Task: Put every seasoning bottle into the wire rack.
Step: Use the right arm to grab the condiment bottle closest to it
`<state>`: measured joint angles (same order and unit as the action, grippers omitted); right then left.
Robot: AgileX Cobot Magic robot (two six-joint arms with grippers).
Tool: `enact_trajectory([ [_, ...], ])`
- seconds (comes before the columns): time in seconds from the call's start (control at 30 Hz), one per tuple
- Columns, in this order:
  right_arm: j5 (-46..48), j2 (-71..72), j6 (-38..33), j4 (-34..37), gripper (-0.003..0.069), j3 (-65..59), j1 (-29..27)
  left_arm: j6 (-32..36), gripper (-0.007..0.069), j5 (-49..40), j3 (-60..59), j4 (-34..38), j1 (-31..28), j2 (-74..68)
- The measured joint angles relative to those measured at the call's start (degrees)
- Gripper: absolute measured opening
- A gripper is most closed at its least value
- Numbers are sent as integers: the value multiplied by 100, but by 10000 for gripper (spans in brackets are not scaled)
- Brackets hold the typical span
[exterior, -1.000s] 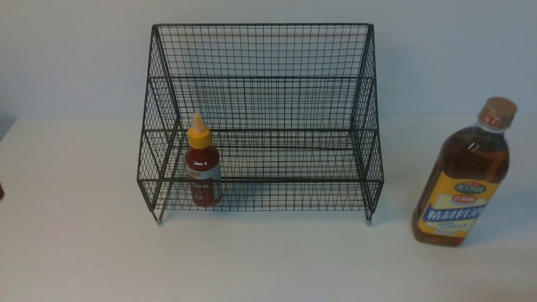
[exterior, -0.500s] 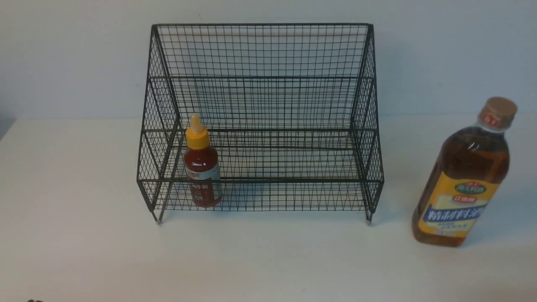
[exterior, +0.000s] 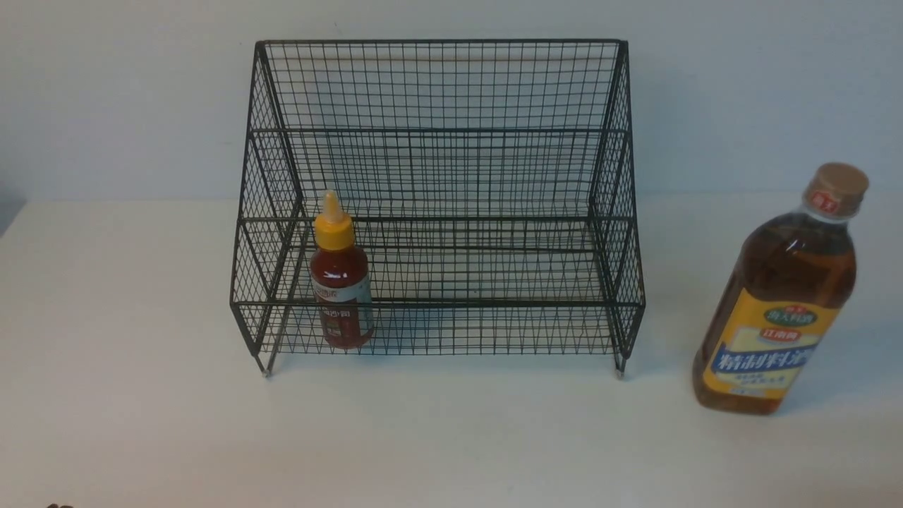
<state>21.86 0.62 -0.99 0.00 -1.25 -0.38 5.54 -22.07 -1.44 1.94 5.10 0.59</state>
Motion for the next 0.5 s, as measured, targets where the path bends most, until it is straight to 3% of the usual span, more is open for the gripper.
enact_trajectory([
  [0.5,-8,0,-25,-337,-15,0,0,0,-5,0,0,0,0,0],
])
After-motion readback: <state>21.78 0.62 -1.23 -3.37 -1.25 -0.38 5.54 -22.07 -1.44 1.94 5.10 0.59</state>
